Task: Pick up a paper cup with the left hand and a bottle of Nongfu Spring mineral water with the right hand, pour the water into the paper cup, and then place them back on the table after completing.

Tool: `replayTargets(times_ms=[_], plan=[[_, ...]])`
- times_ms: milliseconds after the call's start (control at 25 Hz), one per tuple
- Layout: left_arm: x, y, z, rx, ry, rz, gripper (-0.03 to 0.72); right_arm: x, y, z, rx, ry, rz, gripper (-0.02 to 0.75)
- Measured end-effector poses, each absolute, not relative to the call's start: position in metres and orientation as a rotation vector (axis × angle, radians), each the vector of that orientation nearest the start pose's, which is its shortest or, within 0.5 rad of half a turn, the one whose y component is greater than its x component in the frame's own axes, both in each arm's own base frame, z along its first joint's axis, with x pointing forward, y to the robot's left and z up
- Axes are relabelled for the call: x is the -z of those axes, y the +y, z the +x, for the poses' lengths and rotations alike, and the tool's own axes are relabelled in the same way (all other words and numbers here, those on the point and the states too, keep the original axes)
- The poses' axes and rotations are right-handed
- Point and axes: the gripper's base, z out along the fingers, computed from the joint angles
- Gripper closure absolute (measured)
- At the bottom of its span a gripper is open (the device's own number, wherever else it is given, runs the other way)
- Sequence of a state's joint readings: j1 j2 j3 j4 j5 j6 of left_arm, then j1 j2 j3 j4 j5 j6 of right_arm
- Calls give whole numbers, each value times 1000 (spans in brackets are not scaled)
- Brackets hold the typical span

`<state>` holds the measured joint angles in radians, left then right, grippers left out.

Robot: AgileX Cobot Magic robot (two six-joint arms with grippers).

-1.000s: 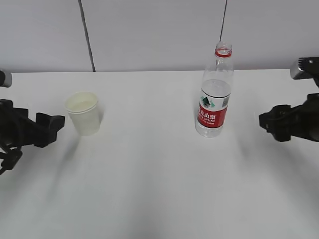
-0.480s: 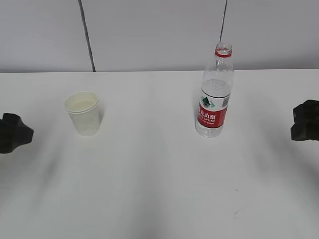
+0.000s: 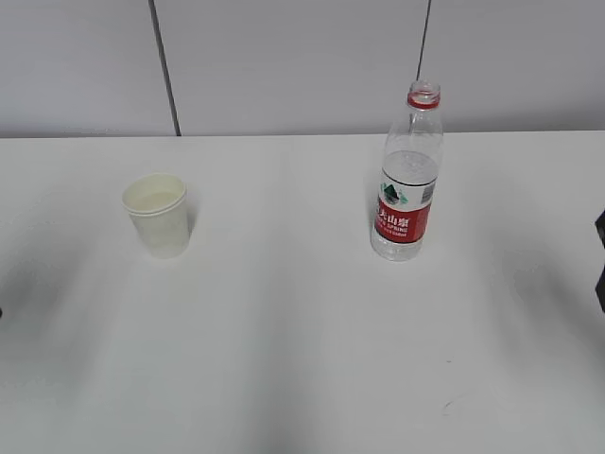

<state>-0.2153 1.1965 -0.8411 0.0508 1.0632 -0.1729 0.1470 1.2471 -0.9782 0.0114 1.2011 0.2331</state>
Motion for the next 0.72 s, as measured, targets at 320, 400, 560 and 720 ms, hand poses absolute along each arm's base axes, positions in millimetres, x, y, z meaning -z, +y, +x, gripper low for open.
replayTargets(times_ms=[320, 400, 560, 720], plan=[[-289, -38, 196, -20, 2957, 82, 176, -290, 36, 210, -116, 2976, 68, 182], [-289, -38, 196, -24, 2958, 83, 182, -290, 37, 210, -132, 2976, 29, 182], [-289, -38, 195, -19, 2960, 81, 188, -291, 37, 209, -128, 2972, -15, 182], [-290, -39, 194, -7, 2954, 78, 188, -297, 36, 204, -132, 2943, -26, 182]])
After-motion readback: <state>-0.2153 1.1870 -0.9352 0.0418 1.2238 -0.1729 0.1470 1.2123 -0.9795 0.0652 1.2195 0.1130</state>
